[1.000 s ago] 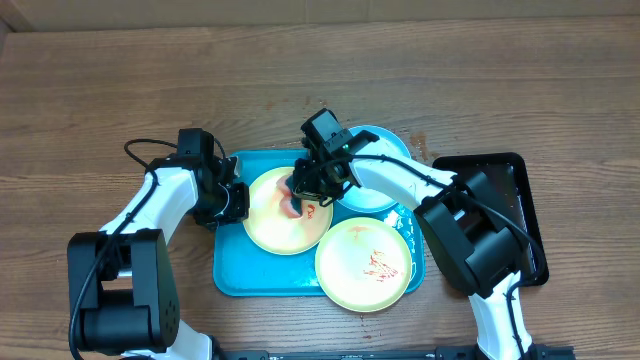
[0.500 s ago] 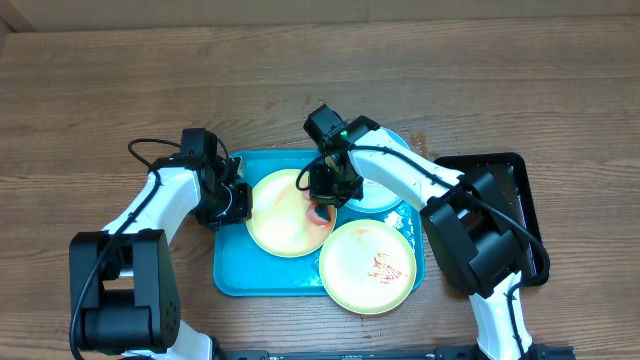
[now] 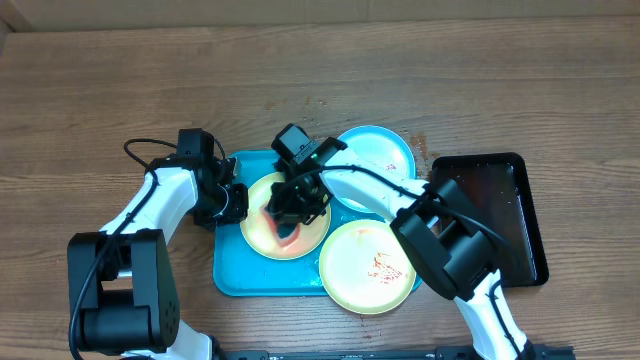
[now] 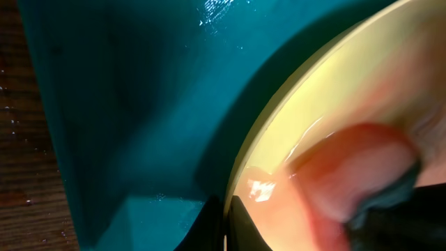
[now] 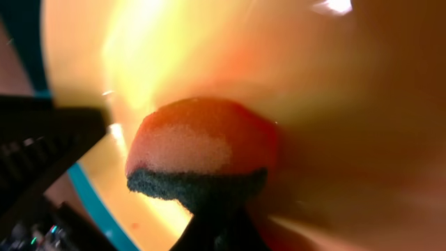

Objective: Clean dirty plates on tray and stack at the side
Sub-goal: 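Scrub the yellow plate with the sponge while the left gripper holds it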

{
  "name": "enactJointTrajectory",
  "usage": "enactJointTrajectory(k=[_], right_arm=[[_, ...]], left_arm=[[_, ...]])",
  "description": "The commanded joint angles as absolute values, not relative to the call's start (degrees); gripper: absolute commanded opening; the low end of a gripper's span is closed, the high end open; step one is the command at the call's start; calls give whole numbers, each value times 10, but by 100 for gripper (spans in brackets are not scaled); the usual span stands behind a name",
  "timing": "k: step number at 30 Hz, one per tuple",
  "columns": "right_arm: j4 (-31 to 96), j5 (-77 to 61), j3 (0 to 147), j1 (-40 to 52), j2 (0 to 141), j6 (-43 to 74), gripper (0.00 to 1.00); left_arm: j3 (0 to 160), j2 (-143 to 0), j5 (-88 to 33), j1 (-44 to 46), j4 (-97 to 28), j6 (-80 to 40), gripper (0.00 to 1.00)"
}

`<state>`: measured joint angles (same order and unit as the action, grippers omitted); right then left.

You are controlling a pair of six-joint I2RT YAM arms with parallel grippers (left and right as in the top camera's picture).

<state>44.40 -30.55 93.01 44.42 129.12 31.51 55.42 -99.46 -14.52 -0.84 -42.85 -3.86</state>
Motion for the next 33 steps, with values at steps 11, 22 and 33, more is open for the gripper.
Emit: enactJointTrajectory(k=[11,22,33], right_arm=[[283,-330,916,389,1338,414,4],[401,-235,916,289,1338,417,4],[522,-215,916,280,1338,370,4]], left_arm=[[551,-1000,-160,-6,-428,-38,4],[551,-1000,-159,-7,-427,-38,4],[551,-1000,-159,-7,-425,-39,4]])
